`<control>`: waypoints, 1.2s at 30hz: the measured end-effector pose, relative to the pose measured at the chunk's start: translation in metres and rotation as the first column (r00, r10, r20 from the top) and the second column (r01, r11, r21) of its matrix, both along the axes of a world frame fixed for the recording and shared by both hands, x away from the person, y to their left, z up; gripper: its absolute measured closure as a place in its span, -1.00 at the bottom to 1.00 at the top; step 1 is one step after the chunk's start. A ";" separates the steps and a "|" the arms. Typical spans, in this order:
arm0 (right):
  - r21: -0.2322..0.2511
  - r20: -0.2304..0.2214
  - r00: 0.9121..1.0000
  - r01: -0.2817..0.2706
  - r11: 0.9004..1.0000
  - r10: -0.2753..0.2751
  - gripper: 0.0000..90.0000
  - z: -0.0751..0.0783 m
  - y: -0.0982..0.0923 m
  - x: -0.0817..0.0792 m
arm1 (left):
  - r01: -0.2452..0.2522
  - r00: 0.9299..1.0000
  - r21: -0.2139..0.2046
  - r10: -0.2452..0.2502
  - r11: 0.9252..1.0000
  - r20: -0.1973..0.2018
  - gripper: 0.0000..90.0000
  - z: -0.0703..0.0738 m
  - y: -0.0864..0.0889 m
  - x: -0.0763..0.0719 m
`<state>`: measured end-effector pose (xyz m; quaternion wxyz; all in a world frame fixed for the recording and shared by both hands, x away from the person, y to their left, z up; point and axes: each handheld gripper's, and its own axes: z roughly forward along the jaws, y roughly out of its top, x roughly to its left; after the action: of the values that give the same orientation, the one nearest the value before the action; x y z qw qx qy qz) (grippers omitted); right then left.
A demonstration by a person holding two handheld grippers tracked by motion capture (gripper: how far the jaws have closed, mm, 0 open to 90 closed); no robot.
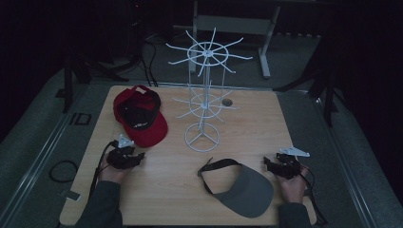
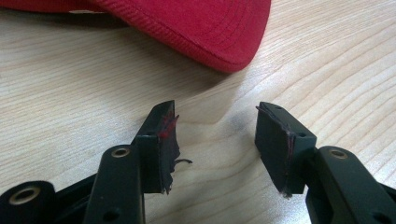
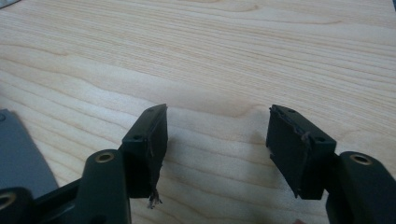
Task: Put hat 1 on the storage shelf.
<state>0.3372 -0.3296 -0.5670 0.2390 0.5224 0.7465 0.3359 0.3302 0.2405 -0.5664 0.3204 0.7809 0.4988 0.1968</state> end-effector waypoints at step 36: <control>-0.002 -0.005 1.000 -0.026 1.000 0.026 -0.28 0.000 0.001 -0.001 | -0.066 0.993 -0.246 0.039 0.967 -0.112 0.05 0.029 0.018 0.036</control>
<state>0.3363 -0.3284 -0.5673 0.2333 0.5131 0.7543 0.3367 0.3657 0.2585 -0.5372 0.3837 0.7302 0.5565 0.0991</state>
